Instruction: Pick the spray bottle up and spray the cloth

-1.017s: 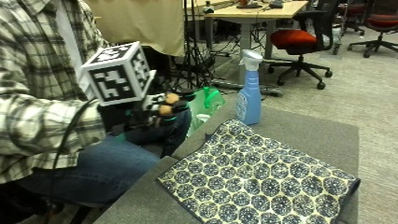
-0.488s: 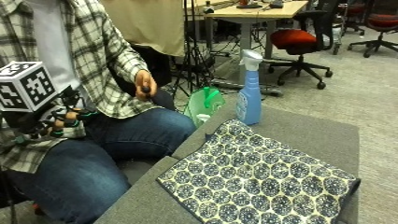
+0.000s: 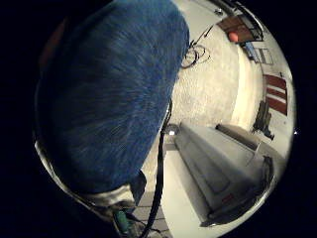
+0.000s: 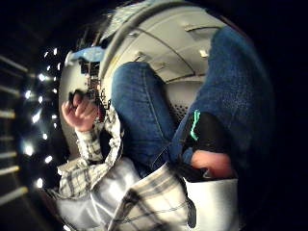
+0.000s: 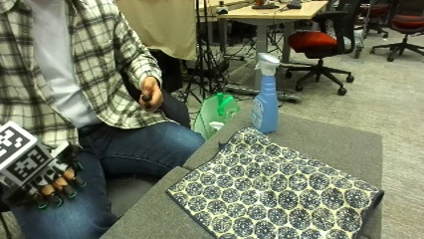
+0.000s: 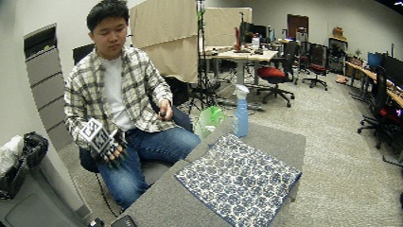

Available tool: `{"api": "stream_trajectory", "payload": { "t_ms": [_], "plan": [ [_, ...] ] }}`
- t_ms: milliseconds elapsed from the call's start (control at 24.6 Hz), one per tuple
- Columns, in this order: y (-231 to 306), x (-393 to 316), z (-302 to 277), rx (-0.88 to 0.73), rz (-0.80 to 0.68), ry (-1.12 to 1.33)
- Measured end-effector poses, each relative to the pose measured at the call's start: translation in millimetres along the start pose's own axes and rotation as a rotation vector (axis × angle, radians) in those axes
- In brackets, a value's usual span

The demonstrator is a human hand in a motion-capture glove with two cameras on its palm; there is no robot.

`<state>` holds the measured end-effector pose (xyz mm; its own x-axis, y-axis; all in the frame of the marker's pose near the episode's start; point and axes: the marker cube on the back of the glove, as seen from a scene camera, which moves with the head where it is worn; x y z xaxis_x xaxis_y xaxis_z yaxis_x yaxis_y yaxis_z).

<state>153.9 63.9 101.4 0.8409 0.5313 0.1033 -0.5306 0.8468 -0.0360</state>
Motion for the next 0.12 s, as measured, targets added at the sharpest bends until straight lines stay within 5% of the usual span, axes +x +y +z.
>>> {"api": "stream_trajectory", "payload": {
  "t_ms": [122],
  "plan": [
    [3.2,10.7,21.8,-0.119,0.039,-0.037]
  ]
}}
